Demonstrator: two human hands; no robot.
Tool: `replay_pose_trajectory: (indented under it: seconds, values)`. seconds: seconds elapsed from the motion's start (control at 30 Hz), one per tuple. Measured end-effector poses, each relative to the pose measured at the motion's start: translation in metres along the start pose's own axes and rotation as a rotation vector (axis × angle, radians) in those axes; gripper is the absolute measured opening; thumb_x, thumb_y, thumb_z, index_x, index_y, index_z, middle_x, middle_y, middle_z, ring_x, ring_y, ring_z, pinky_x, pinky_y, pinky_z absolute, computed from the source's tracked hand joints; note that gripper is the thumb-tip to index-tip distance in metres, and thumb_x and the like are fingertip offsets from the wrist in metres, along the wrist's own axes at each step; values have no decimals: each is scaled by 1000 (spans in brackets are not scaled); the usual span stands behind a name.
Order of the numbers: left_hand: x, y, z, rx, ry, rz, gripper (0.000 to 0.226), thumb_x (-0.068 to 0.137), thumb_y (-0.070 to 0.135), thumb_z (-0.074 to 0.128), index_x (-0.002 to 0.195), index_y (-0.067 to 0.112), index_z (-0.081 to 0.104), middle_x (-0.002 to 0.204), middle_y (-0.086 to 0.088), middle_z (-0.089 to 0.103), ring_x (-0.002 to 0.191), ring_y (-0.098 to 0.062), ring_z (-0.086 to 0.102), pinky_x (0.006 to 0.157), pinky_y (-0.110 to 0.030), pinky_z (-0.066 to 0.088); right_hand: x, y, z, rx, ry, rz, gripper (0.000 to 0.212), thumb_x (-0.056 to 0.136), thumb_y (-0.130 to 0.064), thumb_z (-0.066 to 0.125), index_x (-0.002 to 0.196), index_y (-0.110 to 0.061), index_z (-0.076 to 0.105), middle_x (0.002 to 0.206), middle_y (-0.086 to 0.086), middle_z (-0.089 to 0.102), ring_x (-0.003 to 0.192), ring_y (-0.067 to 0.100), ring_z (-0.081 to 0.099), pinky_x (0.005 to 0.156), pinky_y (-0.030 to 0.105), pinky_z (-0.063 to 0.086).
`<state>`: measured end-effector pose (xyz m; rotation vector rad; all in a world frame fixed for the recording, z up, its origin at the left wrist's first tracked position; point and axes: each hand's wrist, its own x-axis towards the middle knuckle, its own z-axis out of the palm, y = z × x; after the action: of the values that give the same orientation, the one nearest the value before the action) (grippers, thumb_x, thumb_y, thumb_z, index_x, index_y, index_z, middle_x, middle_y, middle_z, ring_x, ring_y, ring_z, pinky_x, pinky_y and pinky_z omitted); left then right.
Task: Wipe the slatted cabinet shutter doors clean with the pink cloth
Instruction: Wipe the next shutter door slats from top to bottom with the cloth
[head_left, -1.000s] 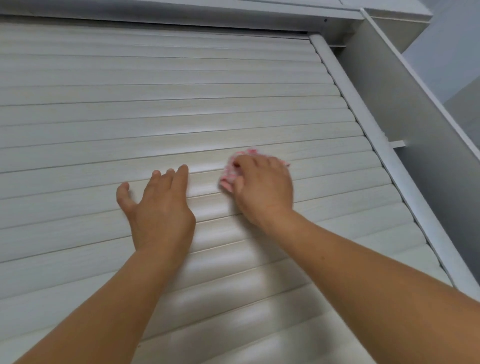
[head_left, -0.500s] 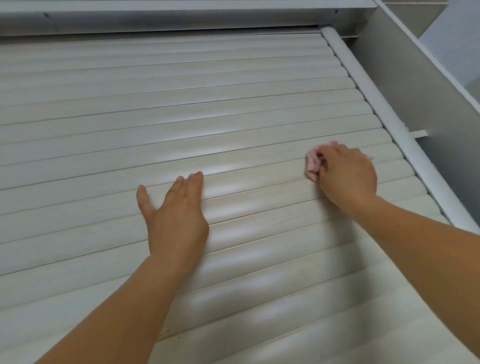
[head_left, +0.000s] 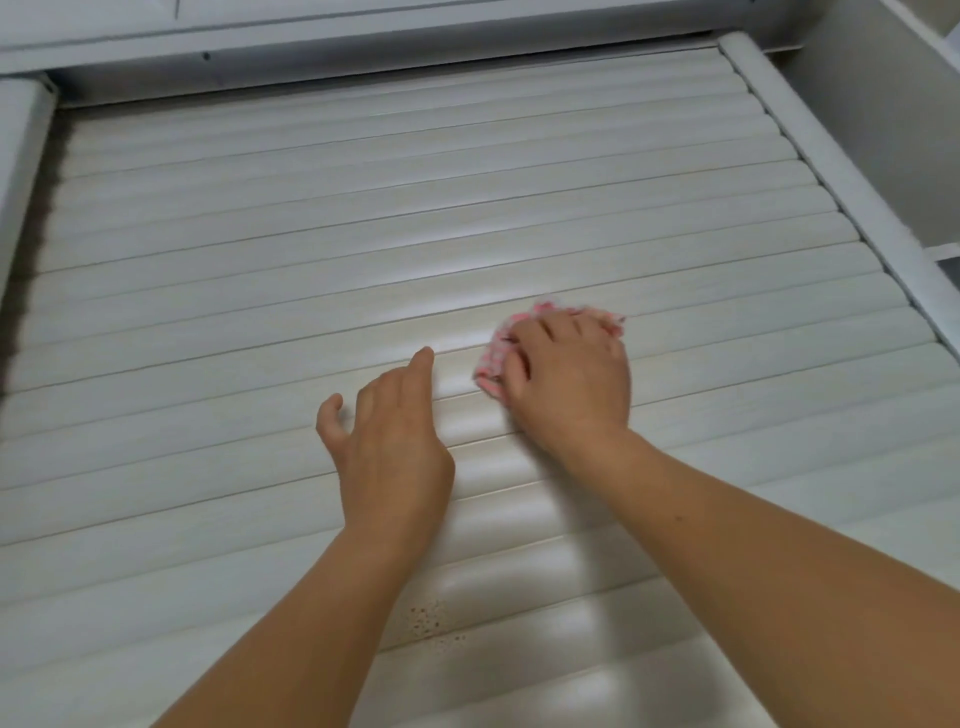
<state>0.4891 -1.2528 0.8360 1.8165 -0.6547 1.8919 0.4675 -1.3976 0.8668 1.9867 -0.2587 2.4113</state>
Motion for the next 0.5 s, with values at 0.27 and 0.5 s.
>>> replay_pose_trajectory:
  seconds: [0.27, 0.5]
  values:
    - [-12, -7, 2, -39, 25, -24, 74, 66, -7, 35, 135, 16, 42, 113, -5, 58, 111, -22, 49, 104, -42, 11, -7, -29, 4, 75, -90, -303, 28, 65, -24, 76, 92, -25, 73, 94, 1, 69, 90, 29, 64, 75, 40, 50]
    - [-25, 38, 24, -136, -22, 46, 75, 61, 0, 30, 131, 22, 46, 107, 5, 57, 110, -17, 47, 103, -41, 10, -21, 18, -15, 52, -109, -380, 27, 74, -29, 49, 82, -24, 74, 85, -2, 68, 80, 26, 65, 60, 30, 47]
